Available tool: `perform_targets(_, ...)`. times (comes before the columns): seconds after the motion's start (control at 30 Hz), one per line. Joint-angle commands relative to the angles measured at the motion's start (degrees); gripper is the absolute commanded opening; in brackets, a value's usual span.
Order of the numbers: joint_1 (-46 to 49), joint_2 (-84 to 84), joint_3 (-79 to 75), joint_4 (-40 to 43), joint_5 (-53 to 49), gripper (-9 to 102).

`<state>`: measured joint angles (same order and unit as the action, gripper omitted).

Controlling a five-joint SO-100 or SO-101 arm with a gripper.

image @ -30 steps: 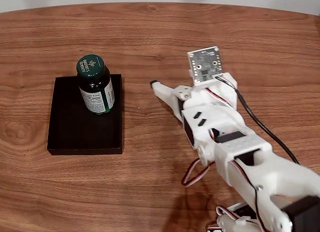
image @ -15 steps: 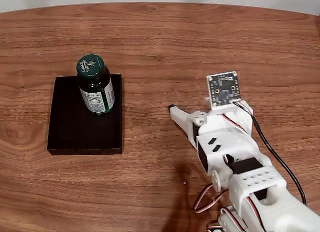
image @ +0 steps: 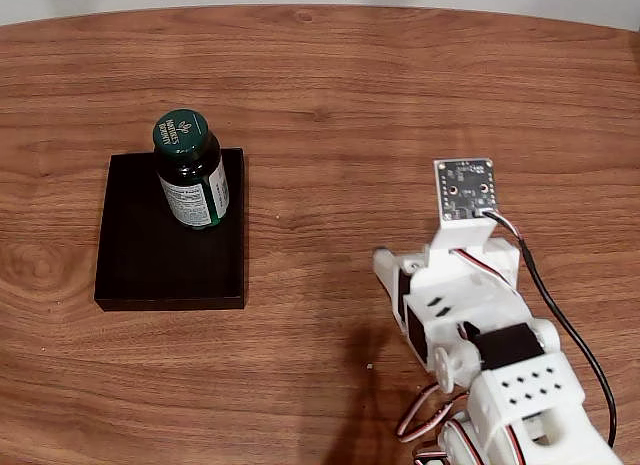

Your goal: Pick up the pill bottle and place it in the black box.

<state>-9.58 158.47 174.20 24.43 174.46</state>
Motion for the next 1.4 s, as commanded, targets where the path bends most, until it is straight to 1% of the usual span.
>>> perform_targets(0.0, 1.7, 5.8, -0.6, 9.5, -2.3, 10)
perform_targets(0.13, 2.4, 7.6, -0.6, 14.5, -4.0, 8)
perform_targets(0.47, 0.3, 18.9, -0.6, 31.9, -6.9, 0)
perform_targets(0.67, -0.6, 25.2, -0.6, 41.4, -11.1, 0)
perform_targets(0.83, 0.0, 26.0, -0.6, 43.5, -13.2, 0)
perform_targets(1.13, 0.7, 27.4, -0.6, 48.8, -12.0, 0)
perform_targets(1.37, 0.5, 32.7, -0.6, 59.2, -5.6, 3)
